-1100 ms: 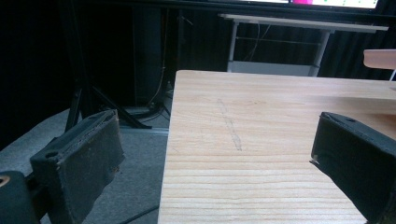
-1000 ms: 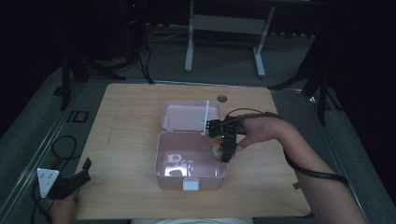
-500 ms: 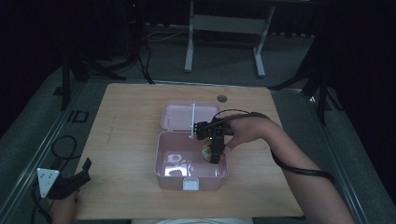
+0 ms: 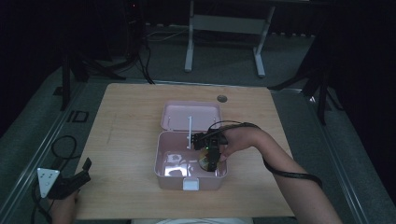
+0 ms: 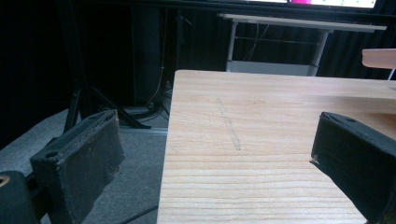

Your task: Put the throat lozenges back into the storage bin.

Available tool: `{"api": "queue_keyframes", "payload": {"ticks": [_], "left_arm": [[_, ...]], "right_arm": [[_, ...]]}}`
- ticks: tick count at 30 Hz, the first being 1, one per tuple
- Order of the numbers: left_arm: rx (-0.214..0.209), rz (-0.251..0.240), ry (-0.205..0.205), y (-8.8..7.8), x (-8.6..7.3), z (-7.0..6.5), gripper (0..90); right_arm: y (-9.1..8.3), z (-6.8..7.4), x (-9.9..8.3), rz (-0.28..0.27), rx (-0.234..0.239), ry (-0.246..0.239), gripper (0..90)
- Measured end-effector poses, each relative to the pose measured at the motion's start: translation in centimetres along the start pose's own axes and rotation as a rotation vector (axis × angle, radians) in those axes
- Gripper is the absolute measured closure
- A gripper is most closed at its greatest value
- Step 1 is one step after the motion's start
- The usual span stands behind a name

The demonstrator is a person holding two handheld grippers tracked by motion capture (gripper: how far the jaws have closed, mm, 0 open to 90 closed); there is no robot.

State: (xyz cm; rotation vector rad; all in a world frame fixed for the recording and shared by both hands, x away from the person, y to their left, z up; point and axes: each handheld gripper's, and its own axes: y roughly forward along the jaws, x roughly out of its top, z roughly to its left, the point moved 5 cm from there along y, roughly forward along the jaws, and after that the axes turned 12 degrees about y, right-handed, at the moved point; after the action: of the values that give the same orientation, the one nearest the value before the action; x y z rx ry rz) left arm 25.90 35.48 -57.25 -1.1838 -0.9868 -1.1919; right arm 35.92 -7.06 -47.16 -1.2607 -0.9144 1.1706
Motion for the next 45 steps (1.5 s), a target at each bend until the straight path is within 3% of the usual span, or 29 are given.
{"api": "queue_keyframes", "payload": {"ticks": [3,4,15,22,33,39,45], "left_arm": [[-0.001,0.0,-0.001,0.0,0.0,0.0,2.4],[-0.001,0.001,0.0,0.0,0.0,0.0,2.4],[-0.004,0.002,-0.001,0.0,0.0,0.0,2.4],[-0.004,0.002,0.002,0.0,0.0,0.0,2.4],[-0.007,0.002,0.006,0.0,0.0,-0.1,2.4],[-0.012,0.0,0.005,0.0,0.0,-0.1,2.4],[-0.013,0.0,0.006,0.0,0.0,-0.1,2.4]], "right_arm": [[0.8,-0.2,0.1,0.01,-0.001,-0.001,20.2],[1.8,-0.3,0.3,0.022,-0.003,-0.012,20.2],[4.0,-0.3,1.1,0.05,-0.019,-0.044,20.2],[5.5,-0.6,0.9,0.102,-0.055,-0.066,20.1],[6.5,-1.1,0.7,0.108,-0.078,-0.03,19.7],[6.6,-1.1,0.8,0.108,-0.062,-0.023,18.4],[4.9,-0.8,0.7,0.072,-0.055,-0.026,15.6]]}}
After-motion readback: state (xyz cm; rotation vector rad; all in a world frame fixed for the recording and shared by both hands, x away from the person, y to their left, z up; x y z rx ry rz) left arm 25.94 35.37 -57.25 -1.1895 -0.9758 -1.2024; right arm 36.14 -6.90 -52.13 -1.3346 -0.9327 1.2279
